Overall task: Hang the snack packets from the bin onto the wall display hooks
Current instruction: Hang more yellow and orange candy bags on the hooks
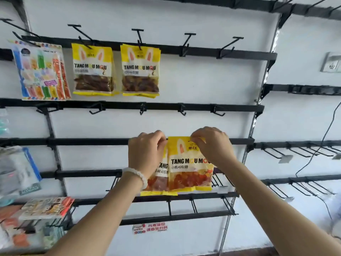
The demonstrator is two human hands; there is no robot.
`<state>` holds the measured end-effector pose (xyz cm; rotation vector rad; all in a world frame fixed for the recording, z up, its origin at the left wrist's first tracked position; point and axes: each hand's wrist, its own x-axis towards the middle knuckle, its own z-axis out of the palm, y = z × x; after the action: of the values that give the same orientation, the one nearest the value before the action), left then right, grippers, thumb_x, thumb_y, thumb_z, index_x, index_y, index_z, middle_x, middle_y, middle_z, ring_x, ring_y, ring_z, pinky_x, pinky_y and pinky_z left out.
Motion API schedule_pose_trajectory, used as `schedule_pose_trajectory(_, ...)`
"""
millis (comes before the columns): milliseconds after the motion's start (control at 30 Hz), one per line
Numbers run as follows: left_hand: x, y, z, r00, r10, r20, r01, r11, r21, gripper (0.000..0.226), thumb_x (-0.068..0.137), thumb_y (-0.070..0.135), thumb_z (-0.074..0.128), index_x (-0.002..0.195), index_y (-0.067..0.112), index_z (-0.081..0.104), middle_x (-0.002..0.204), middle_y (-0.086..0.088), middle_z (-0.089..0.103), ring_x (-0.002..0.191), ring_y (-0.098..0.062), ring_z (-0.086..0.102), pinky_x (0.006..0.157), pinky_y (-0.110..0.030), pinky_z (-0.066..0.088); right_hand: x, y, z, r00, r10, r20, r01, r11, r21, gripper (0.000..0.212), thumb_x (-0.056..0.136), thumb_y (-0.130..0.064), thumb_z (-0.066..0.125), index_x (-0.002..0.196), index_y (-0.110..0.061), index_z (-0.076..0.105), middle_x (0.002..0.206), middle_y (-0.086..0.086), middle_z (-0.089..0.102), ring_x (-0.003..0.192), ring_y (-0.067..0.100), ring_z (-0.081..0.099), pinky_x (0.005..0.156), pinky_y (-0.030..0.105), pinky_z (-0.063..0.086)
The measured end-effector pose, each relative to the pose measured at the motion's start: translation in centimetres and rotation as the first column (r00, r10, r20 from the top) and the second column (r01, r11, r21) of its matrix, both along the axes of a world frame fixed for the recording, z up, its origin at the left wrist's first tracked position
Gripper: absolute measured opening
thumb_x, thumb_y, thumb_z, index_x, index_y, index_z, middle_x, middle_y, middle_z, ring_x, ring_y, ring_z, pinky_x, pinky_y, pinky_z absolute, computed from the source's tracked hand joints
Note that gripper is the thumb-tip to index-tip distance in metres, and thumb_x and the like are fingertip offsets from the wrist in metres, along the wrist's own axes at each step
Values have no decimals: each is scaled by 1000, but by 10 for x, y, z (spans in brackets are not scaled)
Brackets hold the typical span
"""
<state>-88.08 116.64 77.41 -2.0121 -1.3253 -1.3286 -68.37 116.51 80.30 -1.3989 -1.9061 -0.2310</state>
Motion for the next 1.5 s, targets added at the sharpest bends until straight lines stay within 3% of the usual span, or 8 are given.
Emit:
schedule_pose_trajectory(400, 39, 65, 98, 992, -98, 82, 90, 992, 87, 6, 86, 25, 62, 81, 21, 62, 70, 7, 66, 67, -19, 59, 65, -37, 48, 34, 55, 90, 990, 9, -139, 8, 993, 122, 14, 87, -26, 58, 92, -23, 72, 100, -7, 70, 98, 19, 60, 92, 43, 43)
schedule_pose_trajectory(500, 41, 82, 125, 991, -104, 82, 93, 987, 128, 7, 87, 25, 61, 83, 19, 62, 72, 7, 66, 67, -18, 58, 66, -36, 48, 35, 71, 113, 991, -46, -126, 65, 986, 153, 14, 88, -32, 56, 92, -30, 70, 97, -14, 69, 95, 13, 58, 89, 33, 33)
schedule_pose_trajectory(600, 39, 100, 146, 980, -143, 137, 124, 982, 143, 8, 88, 24, 60, 82, 19, 61, 69, 10, 61, 68, -16, 58, 62, -34, 49, 33, 88, 137, 977, -43, -208, 81, 981, 175, 11, 87, -34, 58, 88, -33, 69, 78, -17, 62, 85, 10, 50, 81, 32, 24)
schedule_pose_trajectory(767, 32, 125, 173, 966, -160, 203, 133, 981, 143, 8, 89, 27, 59, 83, 21, 59, 71, 11, 59, 74, -16, 60, 63, -36, 51, 21, 118, 167, 962, 31, -272, 22, 981, 191, 8, 83, -33, 61, 77, -38, 65, 81, -15, 65, 83, 20, 60, 91, 40, 41)
schedule_pose_trajectory(933, 32, 143, 194, 964, -148, 221, 102, 973, 206, 10, 90, 27, 56, 84, 19, 58, 72, 10, 59, 72, -18, 59, 67, -40, 52, 14, 139, 195, 938, 155, -311, -74, 964, 256, 6, 83, -28, 65, 85, -27, 70, 81, -9, 66, 57, 10, 53, 76, 38, 52)
schedule_pose_trajectory(1100, 34, 152, 215, 958, -92, 271, 34, 977, 208, 10, 90, 28, 56, 85, 20, 58, 71, 16, 54, 64, -9, 55, 54, -24, 41, 10, 159, 218, 911, 257, -323, -165, 944, 286, 6, 85, -23, 64, 87, -22, 70, 79, -9, 65, 51, 0, 50, 64, 27, 48)
schedule_pose_trajectory(1267, 38, 162, 230, 953, -3, 303, -59, 979, 194, 10, 89, 28, 58, 82, 21, 60, 66, 17, 52, 64, -10, 55, 59, -27, 46, 12, 180, 231, 875, 344, -340, -242, 920, 308, 5, 84, -20, 64, 84, -20, 70, 74, -10, 63, 42, -8, 49, 57, 19, 44)
schedule_pose_trajectory(1500, 38, 174, 232, 930, 82, 359, -145, 977, 154, 12, 88, 31, 59, 80, 22, 61, 67, 16, 54, 68, -12, 57, 64, -32, 49, 8, 198, 233, 825, 421, -377, -326, 899, 292, 10, 85, -23, 64, 89, -16, 70, 70, -11, 60, 47, 4, 51, 54, 17, 41)
